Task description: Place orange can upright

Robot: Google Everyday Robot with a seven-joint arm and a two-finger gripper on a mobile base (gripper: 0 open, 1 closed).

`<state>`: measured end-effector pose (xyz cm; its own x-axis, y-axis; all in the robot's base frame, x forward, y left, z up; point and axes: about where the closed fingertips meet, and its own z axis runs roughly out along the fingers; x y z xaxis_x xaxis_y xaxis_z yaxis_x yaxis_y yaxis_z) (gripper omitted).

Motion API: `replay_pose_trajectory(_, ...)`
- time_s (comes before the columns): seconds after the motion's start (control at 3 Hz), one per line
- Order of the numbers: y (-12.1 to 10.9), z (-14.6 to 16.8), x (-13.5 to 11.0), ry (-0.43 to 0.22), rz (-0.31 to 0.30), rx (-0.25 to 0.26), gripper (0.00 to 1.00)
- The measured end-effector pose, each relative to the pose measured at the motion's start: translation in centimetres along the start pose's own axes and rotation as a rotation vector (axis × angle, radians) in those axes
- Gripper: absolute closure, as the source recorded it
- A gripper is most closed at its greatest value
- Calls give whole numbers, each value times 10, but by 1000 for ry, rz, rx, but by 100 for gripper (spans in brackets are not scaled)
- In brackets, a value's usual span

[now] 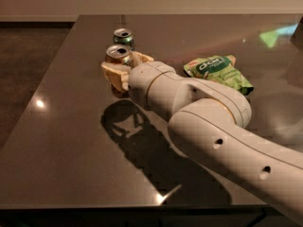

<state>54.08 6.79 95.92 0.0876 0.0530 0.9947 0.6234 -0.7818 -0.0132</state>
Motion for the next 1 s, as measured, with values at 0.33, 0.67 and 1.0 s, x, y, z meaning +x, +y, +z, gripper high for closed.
replay_pose_trajectory(0.33, 8, -9, -16, -15, -29, -19, 100)
replay_pose_trajectory(0.67, 14, -14, -24, -25, -31, -31, 100)
replay_pose_trajectory(1.0, 22, -19, -33, -26, -7, -48, 82)
